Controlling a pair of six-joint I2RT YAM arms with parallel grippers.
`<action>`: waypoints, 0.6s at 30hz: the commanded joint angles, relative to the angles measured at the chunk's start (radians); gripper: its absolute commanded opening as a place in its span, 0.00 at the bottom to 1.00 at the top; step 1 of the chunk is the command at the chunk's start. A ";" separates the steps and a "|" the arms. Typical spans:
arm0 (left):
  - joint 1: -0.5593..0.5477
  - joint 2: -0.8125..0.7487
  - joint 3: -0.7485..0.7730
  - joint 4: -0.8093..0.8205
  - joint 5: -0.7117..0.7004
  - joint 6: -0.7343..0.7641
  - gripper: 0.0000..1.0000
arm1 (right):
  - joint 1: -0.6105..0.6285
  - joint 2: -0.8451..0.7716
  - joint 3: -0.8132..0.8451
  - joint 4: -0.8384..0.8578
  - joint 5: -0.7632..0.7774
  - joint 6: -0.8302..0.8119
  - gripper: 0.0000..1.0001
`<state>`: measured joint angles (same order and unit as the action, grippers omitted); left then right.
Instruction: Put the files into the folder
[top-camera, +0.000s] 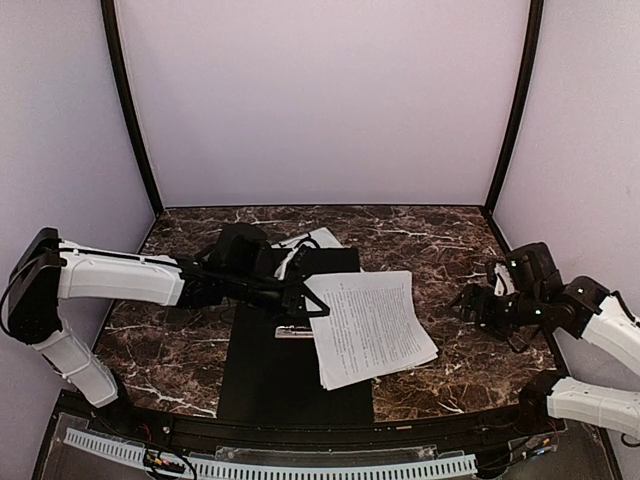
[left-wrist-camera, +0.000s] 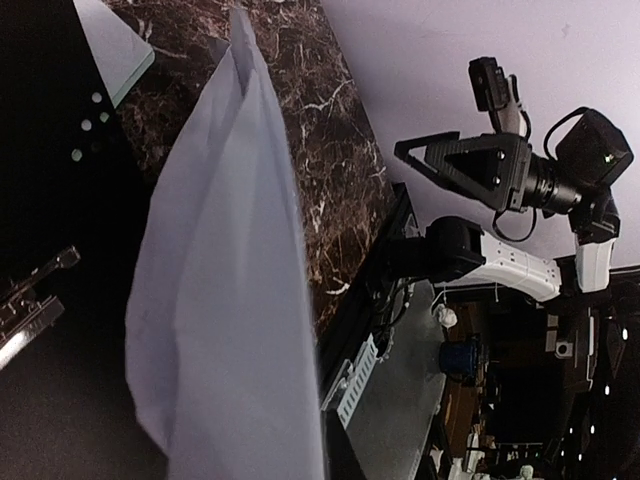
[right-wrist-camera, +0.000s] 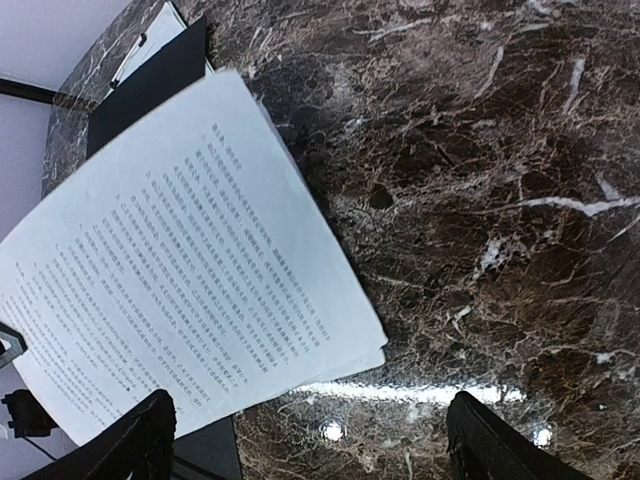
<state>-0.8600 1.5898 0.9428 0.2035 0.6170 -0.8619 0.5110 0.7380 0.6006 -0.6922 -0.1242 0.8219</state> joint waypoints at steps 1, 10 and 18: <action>0.002 -0.135 -0.072 -0.252 0.050 0.122 0.01 | 0.003 0.039 0.072 -0.082 0.096 -0.060 0.92; 0.002 -0.269 -0.201 -0.515 0.063 0.236 0.01 | 0.004 0.288 0.140 0.107 0.029 -0.157 0.91; 0.012 -0.193 -0.216 -0.649 -0.072 0.343 0.01 | 0.018 0.479 0.167 0.227 -0.070 -0.230 0.91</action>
<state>-0.8593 1.3563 0.7284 -0.3260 0.6209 -0.6010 0.5133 1.1584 0.7422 -0.5560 -0.1394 0.6464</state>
